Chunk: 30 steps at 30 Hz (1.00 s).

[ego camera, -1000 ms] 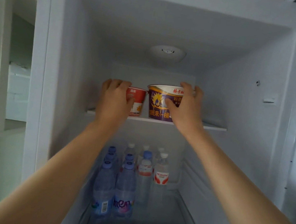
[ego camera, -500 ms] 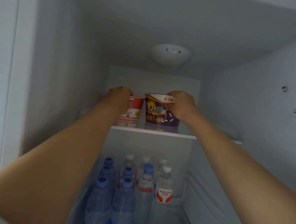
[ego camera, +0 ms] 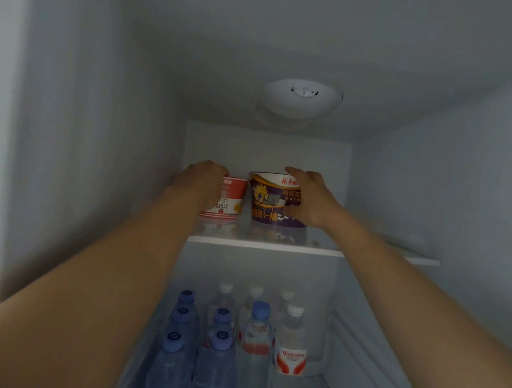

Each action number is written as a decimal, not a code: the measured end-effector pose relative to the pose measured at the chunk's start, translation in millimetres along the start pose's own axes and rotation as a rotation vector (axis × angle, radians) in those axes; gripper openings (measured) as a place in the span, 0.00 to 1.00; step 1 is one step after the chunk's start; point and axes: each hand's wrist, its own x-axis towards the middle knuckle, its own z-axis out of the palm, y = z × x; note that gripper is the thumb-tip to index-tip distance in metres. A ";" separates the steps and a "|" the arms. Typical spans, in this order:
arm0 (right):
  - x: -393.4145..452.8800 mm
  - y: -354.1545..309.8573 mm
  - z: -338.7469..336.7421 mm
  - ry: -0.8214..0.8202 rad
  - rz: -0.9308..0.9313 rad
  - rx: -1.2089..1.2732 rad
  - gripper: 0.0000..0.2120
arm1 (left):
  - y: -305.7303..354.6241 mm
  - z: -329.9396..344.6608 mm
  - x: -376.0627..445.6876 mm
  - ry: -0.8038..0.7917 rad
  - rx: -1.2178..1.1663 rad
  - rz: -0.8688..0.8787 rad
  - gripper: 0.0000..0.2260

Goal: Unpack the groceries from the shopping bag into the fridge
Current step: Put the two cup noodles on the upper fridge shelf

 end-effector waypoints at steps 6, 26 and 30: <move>-16.5 -9.1 -9.0 0.185 0.017 0.116 0.41 | 9.4 -4.2 -5.0 0.055 -0.120 -0.090 0.30; -300.4 -35.9 -37.0 0.511 -0.039 0.317 0.16 | 138.9 -19.0 -269.9 0.359 -0.959 -0.007 0.09; -412.7 -36.8 -39.4 0.455 0.041 0.342 0.17 | 180.7 -10.6 -370.2 0.309 -0.908 0.056 0.09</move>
